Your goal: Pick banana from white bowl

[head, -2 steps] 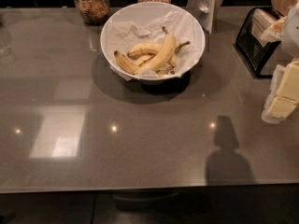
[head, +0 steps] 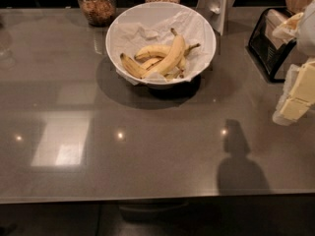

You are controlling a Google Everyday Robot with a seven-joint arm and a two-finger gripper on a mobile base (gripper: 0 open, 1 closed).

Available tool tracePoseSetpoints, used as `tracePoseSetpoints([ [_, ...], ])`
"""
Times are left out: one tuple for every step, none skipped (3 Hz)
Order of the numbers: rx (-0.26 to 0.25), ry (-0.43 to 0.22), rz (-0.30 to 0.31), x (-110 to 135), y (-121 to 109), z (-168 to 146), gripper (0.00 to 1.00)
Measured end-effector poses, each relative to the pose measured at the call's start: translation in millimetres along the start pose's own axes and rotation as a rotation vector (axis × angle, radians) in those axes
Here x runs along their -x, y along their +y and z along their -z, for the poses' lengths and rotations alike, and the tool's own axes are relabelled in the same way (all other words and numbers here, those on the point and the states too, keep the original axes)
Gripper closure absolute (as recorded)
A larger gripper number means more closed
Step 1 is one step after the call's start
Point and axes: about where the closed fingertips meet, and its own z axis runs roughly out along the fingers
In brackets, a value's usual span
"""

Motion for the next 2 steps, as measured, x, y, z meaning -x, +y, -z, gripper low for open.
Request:
tracePoseSetpoints([
  [-0.040, -0.135, 0.049, 18.6, -20.9, -1.0, 0.00],
  [-0.032, -0.285, 0.158, 56.1, -44.8, -8.2, 0.00],
])
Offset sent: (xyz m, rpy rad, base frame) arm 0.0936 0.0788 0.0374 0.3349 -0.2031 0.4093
